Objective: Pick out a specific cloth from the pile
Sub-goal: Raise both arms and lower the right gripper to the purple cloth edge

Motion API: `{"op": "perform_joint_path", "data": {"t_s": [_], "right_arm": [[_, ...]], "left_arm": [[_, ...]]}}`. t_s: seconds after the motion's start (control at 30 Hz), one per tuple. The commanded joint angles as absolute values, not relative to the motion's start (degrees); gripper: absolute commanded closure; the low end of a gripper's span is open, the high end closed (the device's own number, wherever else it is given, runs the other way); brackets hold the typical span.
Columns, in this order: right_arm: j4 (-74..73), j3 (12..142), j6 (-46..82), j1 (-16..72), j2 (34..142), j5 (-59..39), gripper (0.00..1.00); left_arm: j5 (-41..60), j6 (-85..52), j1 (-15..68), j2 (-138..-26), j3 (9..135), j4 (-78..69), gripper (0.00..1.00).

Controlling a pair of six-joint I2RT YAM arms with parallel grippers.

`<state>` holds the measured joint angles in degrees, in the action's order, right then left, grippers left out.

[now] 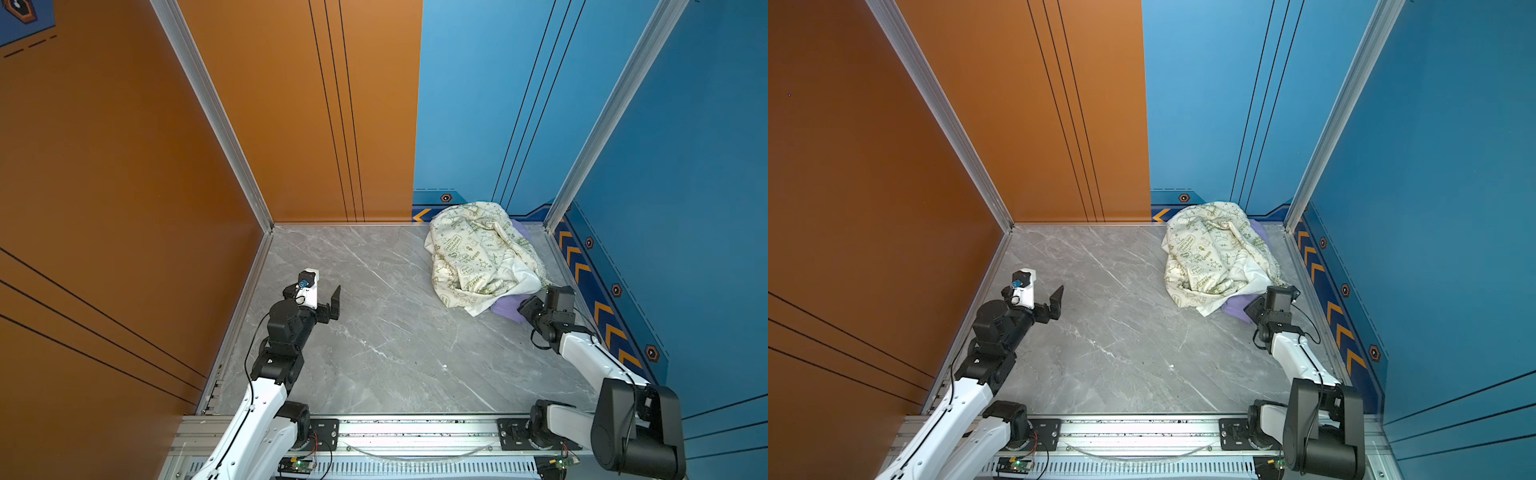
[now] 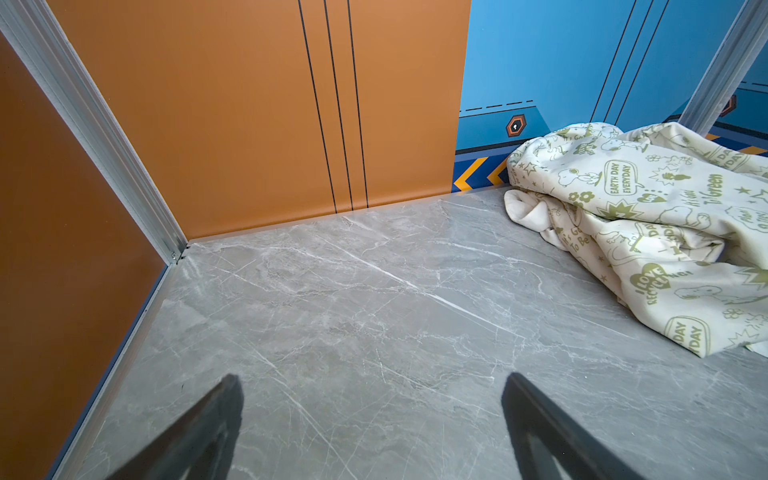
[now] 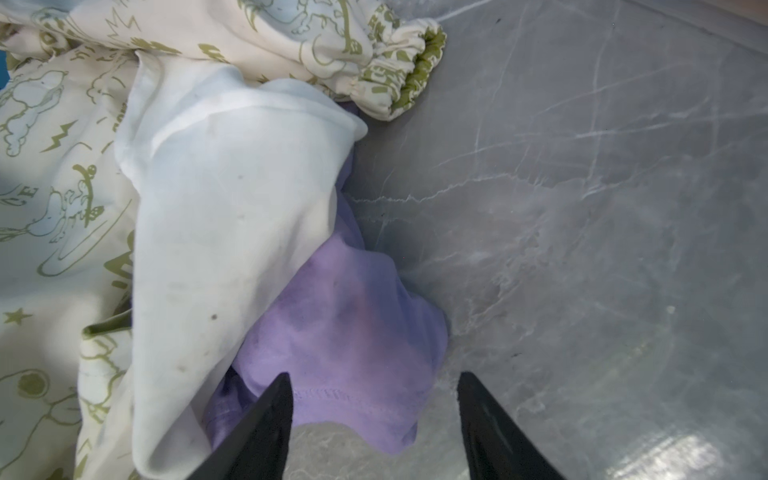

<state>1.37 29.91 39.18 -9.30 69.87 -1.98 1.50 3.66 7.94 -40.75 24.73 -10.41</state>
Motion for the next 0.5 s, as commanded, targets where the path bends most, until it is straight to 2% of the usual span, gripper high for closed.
{"op": "perform_joint_path", "data": {"t_s": [0.0,0.2,0.47], "right_arm": [[-0.62,29.44,40.71,-9.79,72.07,-3.34,0.42],[-2.60,29.54,41.63,-10.02,76.23,-5.04,0.45],[-6.91,29.60,42.96,-10.26,80.97,-8.97,0.58]], "left_arm": [[0.11,4.67,8.07,-40.08,23.90,-9.38,0.02],[0.00,4.72,8.13,-40.13,23.77,-9.11,0.02],[-0.07,4.87,8.18,-40.59,23.91,-8.94,0.02]]}}
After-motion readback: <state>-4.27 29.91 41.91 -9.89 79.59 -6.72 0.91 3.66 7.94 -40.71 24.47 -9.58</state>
